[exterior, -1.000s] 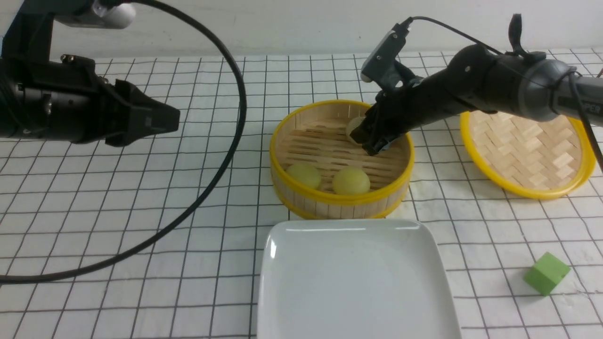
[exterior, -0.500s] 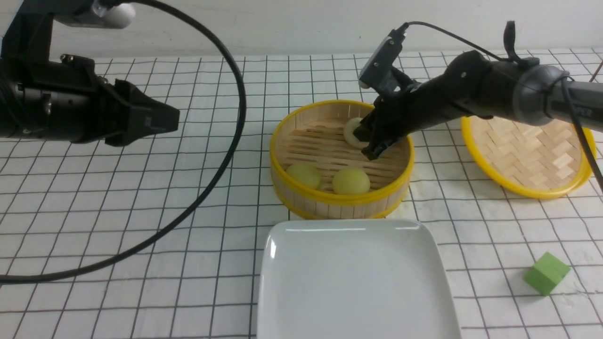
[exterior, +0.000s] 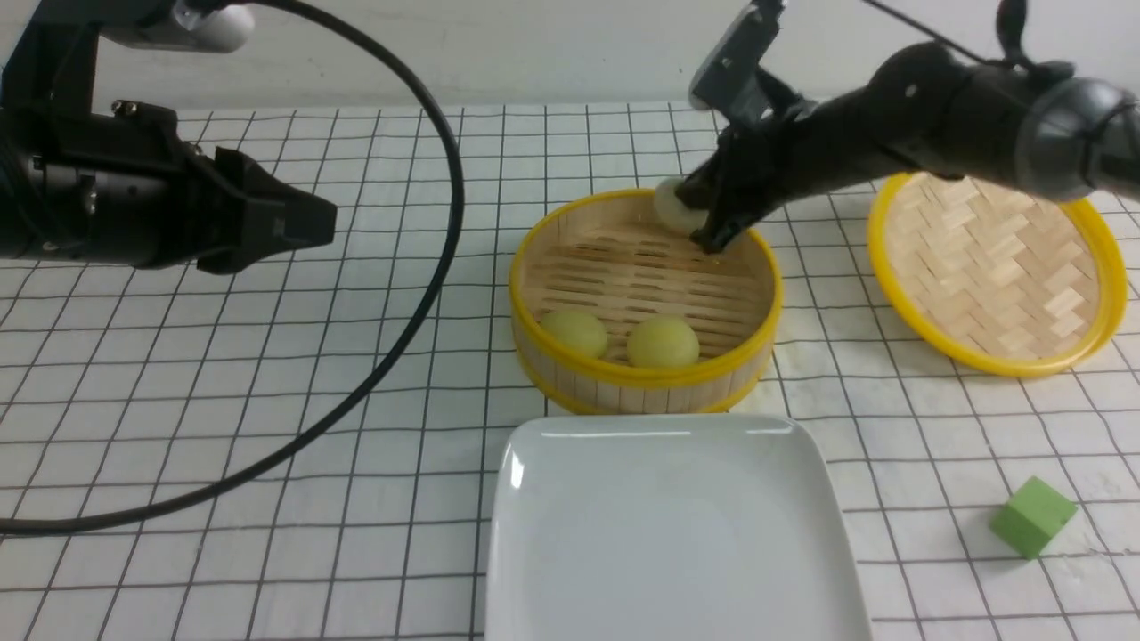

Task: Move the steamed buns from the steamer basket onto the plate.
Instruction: Use the right arm to put the steamed stuffed bun into the plate

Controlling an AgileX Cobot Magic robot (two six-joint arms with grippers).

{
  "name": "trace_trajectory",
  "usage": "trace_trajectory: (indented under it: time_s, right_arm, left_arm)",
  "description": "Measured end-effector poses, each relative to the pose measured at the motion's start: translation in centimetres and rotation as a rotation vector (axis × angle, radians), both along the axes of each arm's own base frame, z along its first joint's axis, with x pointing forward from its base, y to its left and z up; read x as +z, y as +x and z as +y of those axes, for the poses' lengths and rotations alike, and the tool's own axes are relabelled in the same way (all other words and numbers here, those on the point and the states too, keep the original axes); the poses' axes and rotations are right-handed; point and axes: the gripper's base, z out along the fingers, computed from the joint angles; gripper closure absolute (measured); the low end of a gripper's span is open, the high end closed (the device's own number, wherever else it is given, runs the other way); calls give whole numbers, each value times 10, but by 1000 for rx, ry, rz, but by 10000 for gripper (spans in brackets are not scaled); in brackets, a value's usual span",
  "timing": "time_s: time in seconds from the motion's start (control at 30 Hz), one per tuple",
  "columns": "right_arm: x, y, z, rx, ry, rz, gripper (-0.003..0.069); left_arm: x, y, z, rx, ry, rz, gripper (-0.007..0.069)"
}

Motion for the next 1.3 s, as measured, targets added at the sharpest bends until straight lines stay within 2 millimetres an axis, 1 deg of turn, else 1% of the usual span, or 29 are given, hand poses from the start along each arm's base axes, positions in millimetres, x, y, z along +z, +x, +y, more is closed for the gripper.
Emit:
trace_trajectory:
  time_s: [0.03,0.07,0.1,0.13,0.2,0.23,0.27,0.3,0.33,0.37,0.4,0.47,0.5,0.53,0.6,0.67,0.7,0.73,0.8,0.9,0.93,1.0,1.07,1.1,1.13,1.23,1.27,1.3]
  right_arm:
    - [5,-2,0,5,3,-3,641]
    - [24,-10,-1,22,14,-18,641]
    - [37,-18,-1,44,21,-10,641]
    - [43,-22,-2,54,21,-7,641]
    - [63,-36,-4,80,30,14,641]
    - [64,-38,-4,85,32,26,641]
    - [76,-48,-5,103,40,42,641]
    - [84,-56,-6,119,42,62,641]
    - [91,-65,-7,138,43,95,641]
    - [92,-66,-7,143,40,98,641]
    - [103,-80,-10,165,36,142,640]
    - [108,-90,-12,178,27,191,639]
    - [112,-100,-15,183,13,247,640]
    - [113,-105,-16,183,0,287,638]
    - [111,-111,-18,181,-19,352,638]
    - [105,-117,-21,167,-40,467,637]
    - [105,-118,-21,167,-44,479,636]
    - [99,-119,-21,145,-42,525,636]
    - [94,-120,-22,132,-41,553,636]
    - [72,-124,-23,116,-45,640,636]
    - [71,-125,-23,115,-46,646,636]
    - [47,-132,-25,114,-68,728,636]
    - [29,-138,-27,128,-87,782,636]
    - [29,-138,-27,129,-87,782,636]
    - [15,-143,-28,143,-103,826,636]
    - [0,-145,-28,158,-111,846,635]
    - [-8,-144,-27,165,-108,847,635]
    - [-11,-143,-27,164,-104,845,635]
  left_arm:
    - [0,0,0,1,0,-1,384]
    - [0,0,0,2,0,-2,384]
    - [0,0,0,2,0,-2,384]
    - [0,0,0,2,1,-2,384]
    - [0,0,0,2,1,-2,384]
    - [0,0,0,2,1,-2,384]
    - [0,0,0,2,3,-2,384]
    - [0,0,0,2,3,-2,384]
    - [0,0,0,2,3,-2,384]
    - [0,0,0,2,3,-2,384]
    - [0,0,0,2,3,-2,384]
    - [0,0,0,2,4,-2,384]
    - [0,0,0,1,5,-2,384]
    - [0,0,0,1,5,-2,384]
    - [0,0,0,1,5,-2,384]
    - [0,0,0,1,5,-2,384]
    - [0,0,0,1,5,-2,384]
    - [0,0,0,1,5,-2,383]
    - [0,0,0,1,5,-2,382]
    - [0,0,0,1,5,-2,382]
    - [0,0,0,1,5,-2,382]
    - [0,0,0,1,5,-2,382]
    - [0,0,0,1,5,-2,382]
    - [0,0,0,1,5,-2,382]
    - [0,0,0,1,5,-2,382]
    - [0,0,0,1,5,-2,382]
    - [0,0,0,1,5,-2,382]
    - [0,0,0,1,5,-2,382]
